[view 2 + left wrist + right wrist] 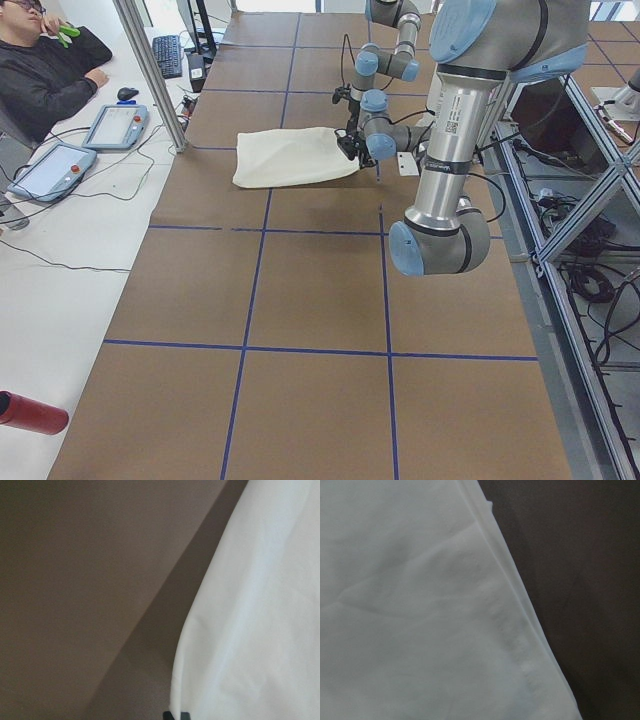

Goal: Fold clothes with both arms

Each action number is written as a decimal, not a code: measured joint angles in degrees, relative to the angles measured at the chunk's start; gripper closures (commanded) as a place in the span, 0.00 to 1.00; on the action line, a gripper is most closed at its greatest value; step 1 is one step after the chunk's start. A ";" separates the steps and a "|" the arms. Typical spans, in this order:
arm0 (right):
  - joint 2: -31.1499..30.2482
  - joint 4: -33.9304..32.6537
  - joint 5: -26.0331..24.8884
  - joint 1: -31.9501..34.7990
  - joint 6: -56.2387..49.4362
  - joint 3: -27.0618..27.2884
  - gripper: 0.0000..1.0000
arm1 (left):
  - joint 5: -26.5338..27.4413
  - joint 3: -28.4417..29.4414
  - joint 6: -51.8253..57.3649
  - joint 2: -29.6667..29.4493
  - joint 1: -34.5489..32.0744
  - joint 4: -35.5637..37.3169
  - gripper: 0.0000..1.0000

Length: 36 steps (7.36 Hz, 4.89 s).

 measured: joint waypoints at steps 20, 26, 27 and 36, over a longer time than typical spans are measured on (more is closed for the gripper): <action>1.36 -0.63 2.18 1.12 -0.07 4.42 1.00 | 0.02 -1.33 0.00 -0.79 0.09 0.41 1.00; -8.74 -0.36 5.64 -3.09 -0.86 18.67 1.00 | 0.32 -11.29 0.05 0.15 8.92 4.53 1.00; -8.14 -0.14 5.49 -2.21 -2.59 18.15 1.00 | 0.27 -11.74 0.51 0.12 8.78 4.97 1.00; 20.96 14.48 11.67 20.04 -11.80 -29.21 0.45 | -9.06 16.74 21.94 -13.04 -22.17 -1.21 1.00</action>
